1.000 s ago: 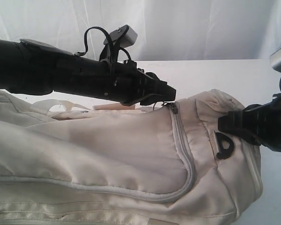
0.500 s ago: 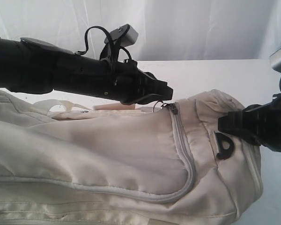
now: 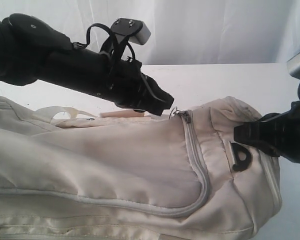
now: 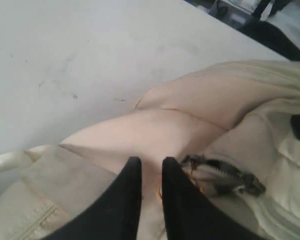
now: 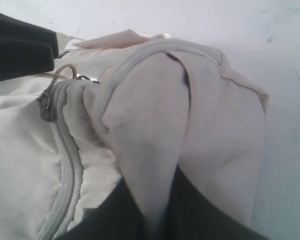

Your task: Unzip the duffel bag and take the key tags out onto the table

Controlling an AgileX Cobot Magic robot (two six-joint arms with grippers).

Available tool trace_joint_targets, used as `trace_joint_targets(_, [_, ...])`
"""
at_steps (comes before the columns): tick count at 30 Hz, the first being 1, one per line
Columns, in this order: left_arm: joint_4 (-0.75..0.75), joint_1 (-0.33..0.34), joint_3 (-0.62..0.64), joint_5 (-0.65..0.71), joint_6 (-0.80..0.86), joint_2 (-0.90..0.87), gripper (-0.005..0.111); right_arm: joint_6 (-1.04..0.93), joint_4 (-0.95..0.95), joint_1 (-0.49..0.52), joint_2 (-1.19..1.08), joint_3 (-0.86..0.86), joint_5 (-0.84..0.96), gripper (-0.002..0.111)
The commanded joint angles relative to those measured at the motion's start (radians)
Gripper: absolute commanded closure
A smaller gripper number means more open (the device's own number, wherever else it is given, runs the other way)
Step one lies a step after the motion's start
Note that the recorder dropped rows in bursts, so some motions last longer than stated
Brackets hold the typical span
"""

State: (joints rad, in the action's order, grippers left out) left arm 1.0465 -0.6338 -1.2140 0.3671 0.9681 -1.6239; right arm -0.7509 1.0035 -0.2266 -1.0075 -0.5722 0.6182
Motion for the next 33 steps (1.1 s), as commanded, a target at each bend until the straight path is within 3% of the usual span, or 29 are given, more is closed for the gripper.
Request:
trace_joint_targets(1, [-0.196,-0.006,-0.003,0.108,-0.154,0.03,0.072,-0.047,0.008,0.013,0.017,-0.014,-0.039,0.108])
trace_joint_targets(4, [-0.345,-0.006,-0.003,0.163,-0.251,0.03,0.052,-0.067,0.008,0.013,0.017,-0.014,-0.023,0.108])
trace_joint_targets(7, [-0.346,-0.006,-0.003,0.153,-0.266,0.03,0.039,-0.094,0.006,0.013,0.017,-0.014,-0.005,0.107])
trace_joint_targets(10, [-0.322,-0.006,-0.003,0.167,-0.266,0.03,0.036,-0.108,0.006,0.013,0.017,-0.014,-0.003,0.092])
trace_joint_targets(15, [-0.303,-0.006,-0.003,0.249,-0.266,0.03,0.036,-0.204,0.008,0.013,0.019,-0.084,0.014,0.051])
trace_joint_targets(16, [-0.301,-0.006,-0.003,0.256,-0.266,0.03,0.036,-0.234,0.01,0.013,0.019,-0.111,0.039,0.049])
trace_joint_targets(22, [-0.284,-0.006,-0.003,0.299,-0.262,0.028,0.036,-0.638,-0.011,-0.104,-0.004,-0.205,0.147,0.047])
trace_joint_targets(33, [-0.242,-0.008,-0.003,0.368,-0.262,0.028,0.036,-0.684,-0.25,-0.193,-0.144,-0.205,0.06,0.046])
